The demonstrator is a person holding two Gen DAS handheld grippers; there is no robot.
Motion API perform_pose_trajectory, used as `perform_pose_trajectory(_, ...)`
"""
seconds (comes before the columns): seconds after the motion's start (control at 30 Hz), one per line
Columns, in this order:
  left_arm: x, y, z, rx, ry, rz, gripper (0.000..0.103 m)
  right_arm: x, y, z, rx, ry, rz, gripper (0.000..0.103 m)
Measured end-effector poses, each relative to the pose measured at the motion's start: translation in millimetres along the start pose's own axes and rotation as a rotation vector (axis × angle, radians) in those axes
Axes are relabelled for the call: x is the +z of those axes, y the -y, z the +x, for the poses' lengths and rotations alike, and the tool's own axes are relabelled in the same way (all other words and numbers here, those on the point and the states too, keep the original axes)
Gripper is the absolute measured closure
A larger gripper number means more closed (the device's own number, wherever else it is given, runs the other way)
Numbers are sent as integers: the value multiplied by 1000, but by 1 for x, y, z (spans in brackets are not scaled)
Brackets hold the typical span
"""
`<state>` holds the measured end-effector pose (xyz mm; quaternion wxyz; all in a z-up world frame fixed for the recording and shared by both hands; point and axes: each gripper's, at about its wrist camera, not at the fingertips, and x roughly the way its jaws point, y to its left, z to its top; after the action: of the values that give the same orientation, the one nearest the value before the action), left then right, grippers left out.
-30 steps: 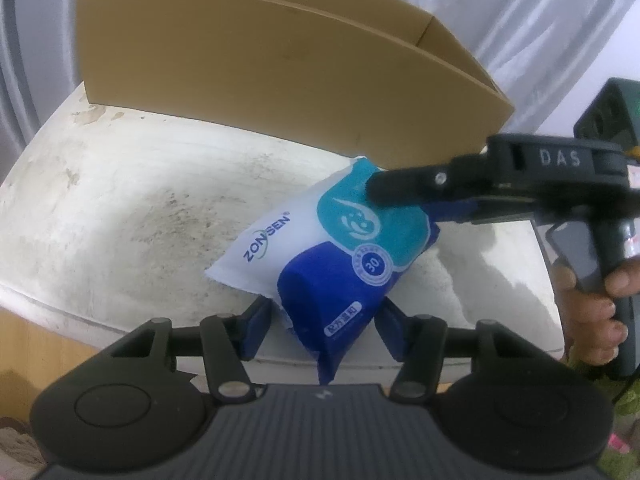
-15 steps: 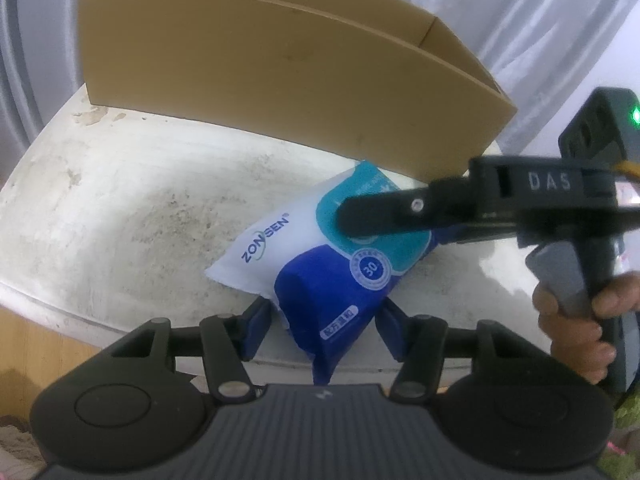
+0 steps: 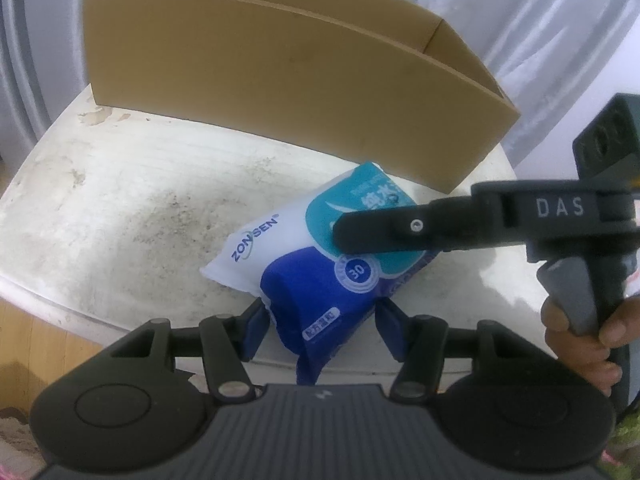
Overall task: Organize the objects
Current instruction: 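Lift the wet-wipe pack with the right gripper and carry it over the cardboard box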
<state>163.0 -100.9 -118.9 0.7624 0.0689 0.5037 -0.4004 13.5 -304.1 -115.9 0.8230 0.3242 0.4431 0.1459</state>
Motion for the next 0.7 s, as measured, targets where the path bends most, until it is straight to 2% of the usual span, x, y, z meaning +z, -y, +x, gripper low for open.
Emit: perform_pose_trajectory(0.7, 2, 9, -24, 3, 57, 15, 44, 4, -17, -26, -2, 42, -26, 30)
